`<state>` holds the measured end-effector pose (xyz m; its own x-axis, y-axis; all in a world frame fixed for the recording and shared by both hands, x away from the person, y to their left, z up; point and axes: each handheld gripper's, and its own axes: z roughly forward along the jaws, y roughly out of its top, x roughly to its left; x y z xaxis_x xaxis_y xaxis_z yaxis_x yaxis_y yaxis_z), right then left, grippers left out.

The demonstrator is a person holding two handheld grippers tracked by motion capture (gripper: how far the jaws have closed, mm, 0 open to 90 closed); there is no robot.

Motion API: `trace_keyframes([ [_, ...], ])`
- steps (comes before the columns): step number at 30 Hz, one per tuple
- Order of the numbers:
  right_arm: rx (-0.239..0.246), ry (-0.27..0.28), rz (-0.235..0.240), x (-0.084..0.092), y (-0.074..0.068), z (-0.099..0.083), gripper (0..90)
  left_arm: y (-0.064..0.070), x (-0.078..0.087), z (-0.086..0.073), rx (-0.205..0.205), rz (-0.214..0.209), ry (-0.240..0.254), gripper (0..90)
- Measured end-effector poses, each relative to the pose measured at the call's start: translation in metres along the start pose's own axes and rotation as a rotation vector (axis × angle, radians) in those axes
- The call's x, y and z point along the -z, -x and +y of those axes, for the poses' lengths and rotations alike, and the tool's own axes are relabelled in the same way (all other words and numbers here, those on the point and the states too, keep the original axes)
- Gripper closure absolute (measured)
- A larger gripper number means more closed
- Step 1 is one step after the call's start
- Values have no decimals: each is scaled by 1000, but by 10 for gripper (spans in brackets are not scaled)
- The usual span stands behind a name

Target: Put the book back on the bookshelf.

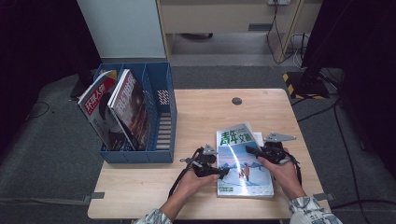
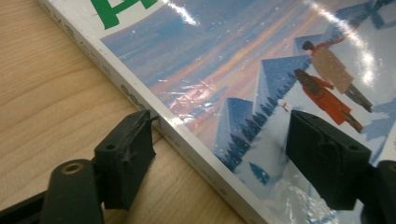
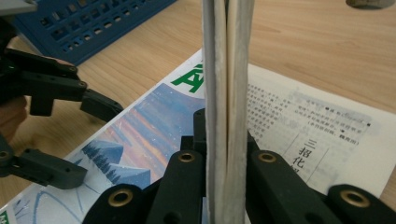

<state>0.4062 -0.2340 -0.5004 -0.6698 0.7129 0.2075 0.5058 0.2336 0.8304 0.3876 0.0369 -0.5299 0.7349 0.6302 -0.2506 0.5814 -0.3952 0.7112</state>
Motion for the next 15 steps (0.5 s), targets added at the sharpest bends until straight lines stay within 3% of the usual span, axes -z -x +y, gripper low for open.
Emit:
trace_keyframes([
  [5,7,58,27,11,-2,3,865,-8,-2,4,36,-47,5,127],
  [7,5,85,44,15,-3,4,866,-11,-3,5,43,-89,1,108],
  [10,0,106,66,18,-3,6,866,-12,-6,7,28,-126,1,109],
  [15,-14,112,74,16,-1,3,866,-11,-9,8,7,-136,0,119],
])
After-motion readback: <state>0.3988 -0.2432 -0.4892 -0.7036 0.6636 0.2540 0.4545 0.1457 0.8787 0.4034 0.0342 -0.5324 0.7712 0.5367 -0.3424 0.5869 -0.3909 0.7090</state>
